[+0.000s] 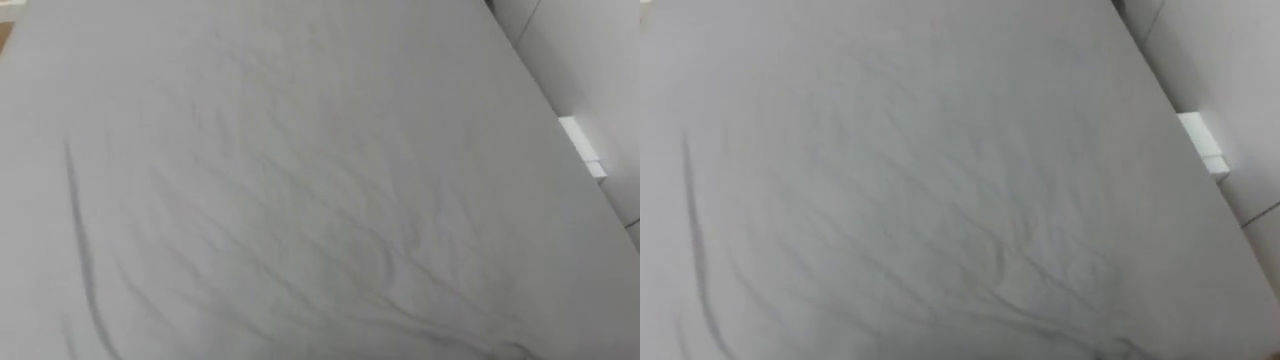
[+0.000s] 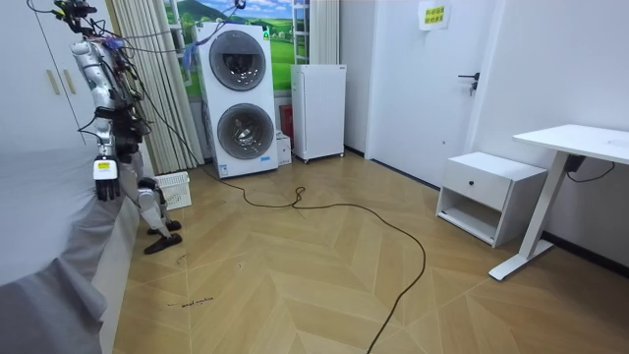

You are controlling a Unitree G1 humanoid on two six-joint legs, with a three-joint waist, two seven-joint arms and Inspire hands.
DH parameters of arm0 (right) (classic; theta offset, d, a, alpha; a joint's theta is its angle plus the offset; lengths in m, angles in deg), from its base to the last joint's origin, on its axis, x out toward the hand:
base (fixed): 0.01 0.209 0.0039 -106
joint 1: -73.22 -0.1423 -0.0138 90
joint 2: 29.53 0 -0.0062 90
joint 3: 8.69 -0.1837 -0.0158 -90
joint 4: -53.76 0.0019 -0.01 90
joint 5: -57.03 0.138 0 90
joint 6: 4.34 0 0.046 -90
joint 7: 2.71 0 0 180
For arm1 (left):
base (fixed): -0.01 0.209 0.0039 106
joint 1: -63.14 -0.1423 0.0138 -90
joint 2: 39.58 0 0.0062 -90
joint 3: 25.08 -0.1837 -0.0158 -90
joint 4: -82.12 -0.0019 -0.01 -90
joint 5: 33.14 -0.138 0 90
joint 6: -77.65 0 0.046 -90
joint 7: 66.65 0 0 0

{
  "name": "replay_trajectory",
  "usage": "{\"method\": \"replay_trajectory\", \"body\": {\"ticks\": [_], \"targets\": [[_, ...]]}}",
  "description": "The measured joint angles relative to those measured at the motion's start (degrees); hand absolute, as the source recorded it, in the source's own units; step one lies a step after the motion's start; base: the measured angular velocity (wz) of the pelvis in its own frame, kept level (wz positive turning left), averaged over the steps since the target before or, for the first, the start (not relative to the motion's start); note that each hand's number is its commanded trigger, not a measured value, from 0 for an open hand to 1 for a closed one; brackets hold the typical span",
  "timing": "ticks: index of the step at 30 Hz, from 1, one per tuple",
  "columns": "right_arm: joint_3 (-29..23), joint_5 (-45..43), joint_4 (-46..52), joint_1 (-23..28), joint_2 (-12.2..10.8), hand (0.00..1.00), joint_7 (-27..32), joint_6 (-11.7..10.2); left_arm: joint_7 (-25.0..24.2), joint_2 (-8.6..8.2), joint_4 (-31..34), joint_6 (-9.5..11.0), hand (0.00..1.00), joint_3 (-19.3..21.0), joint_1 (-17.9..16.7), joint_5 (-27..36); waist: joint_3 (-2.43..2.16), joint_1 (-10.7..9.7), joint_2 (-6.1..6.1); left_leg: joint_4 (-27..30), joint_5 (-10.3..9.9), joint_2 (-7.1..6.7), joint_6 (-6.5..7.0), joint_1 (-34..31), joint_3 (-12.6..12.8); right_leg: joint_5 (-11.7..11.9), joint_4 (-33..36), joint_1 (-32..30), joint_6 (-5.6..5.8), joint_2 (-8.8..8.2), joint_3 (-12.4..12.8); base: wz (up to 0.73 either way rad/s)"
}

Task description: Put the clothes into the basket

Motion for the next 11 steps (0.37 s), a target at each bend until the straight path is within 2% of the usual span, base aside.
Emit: {"method": "replay_trajectory", "body": {"ticks": [3, 8, 11], "targets": [[0.98, -1.61, -1.97, 0.51, -0.23, 0.0, -2.06, 0.56, -0.28, -0.36, 0.0, 0.83, 0.0, 0.77, -0.18, -1.35, 0.07, 0.25, -0.41, -0.07, 0.0, -0.58, 0.0, 0.82, -1.63, -0.76, 0.03, 1.35, 0.21, -0.38, -1.25, 0.26], [1.61, -6.09, -2.82, 0.95, -0.52, 0.0, -3.62, 1.25, -0.4, -1.27, 0.13, 1.2, 0.0, 1.45, -0.19, -3.34, 0.11, 1.54, -0.38, -0.19, -0.01, -0.68, 0.01, 1.4, -1.78, -0.88, -0.03, 2.08, 0.26, -0.42, -1.34, 0.01], [1.75, -6.44, -2.82, 1.03, -0.51, 0.0, -3.85, 1.62, -0.39, -1.91, 0.08, 1.43, 0.0, 1.45, -0.26, -3.95, 0.34, 1.83, -0.33, -0.25, -0.01, -0.68, 0.01, 2.06, -1.77, -0.89, -0.04, 2.62, 0.24, -0.42, -1.35, 0.0]]}}
